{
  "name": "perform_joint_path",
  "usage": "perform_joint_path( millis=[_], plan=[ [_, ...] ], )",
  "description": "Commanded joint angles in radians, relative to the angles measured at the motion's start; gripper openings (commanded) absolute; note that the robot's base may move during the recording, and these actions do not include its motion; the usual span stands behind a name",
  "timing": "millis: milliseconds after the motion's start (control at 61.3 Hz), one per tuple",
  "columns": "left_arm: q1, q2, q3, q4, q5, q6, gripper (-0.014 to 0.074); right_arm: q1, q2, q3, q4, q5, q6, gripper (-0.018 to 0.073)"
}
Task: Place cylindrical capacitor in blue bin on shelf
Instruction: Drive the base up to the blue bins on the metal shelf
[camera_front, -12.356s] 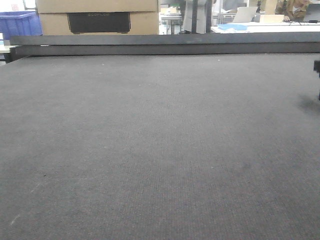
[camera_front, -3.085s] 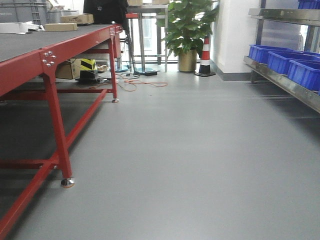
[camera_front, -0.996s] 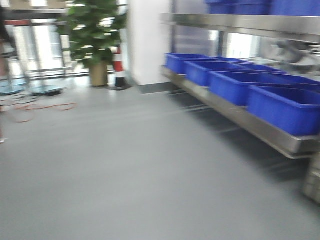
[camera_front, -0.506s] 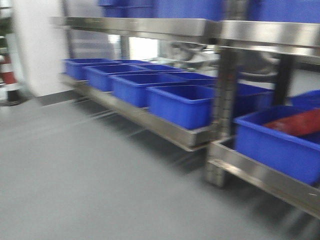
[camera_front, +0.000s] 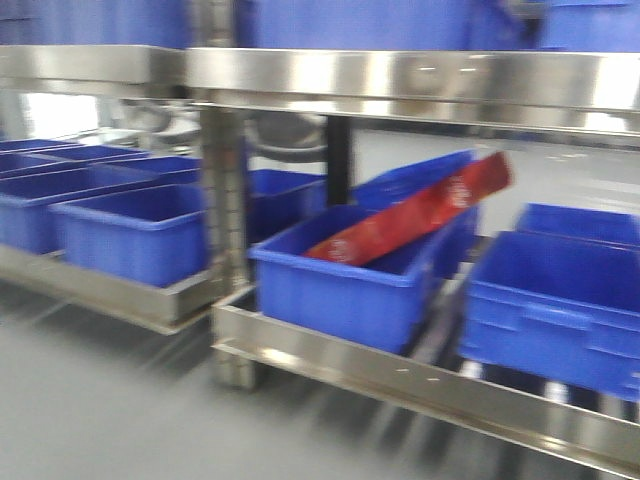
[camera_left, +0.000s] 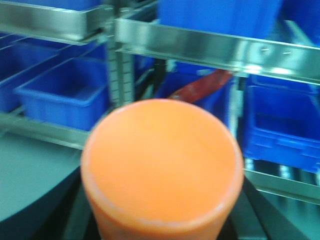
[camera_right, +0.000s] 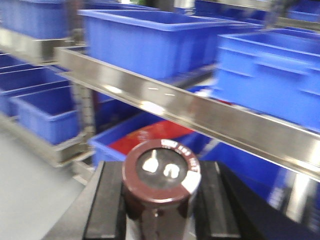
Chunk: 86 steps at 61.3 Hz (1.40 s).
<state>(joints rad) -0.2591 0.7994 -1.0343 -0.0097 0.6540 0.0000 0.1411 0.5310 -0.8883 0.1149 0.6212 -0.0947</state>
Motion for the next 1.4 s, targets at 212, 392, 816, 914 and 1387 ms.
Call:
perform_joint_path(
  millis=[212,392,816,914,1387],
  plan=[
    [-0.005,-0.006,-0.009,-0.004,-0.021,0.0,-0.0111,0.0,-0.006,0.001,-0.007,-0.031,-0.001,-0.0162],
    [-0.005,-0.006,-0.009,-0.004,-0.021,0.0,-0.0111,0.0,-0.006,0.001,-0.007,-0.031,-0.001,-0.0162],
    [-0.005,-0.006,-0.009,-0.004,-0.021,0.0,-0.0111,0.0,-0.006,0.001,-0.007,-0.031,-0.001,-0.0162],
    [-0.005,-0.006,-0.009,-0.004,-0.021,0.0,-0.0111,0.0,-0.006,0.001,-0.007,-0.031,-0.001,-0.0162],
    [-0.005,-0.004,-0.009,-0.004,-0.021,0.0,-0.0111,0.0,-0.006,0.001,-0.007,-0.031,-0.001,-0.0162]
  ],
)
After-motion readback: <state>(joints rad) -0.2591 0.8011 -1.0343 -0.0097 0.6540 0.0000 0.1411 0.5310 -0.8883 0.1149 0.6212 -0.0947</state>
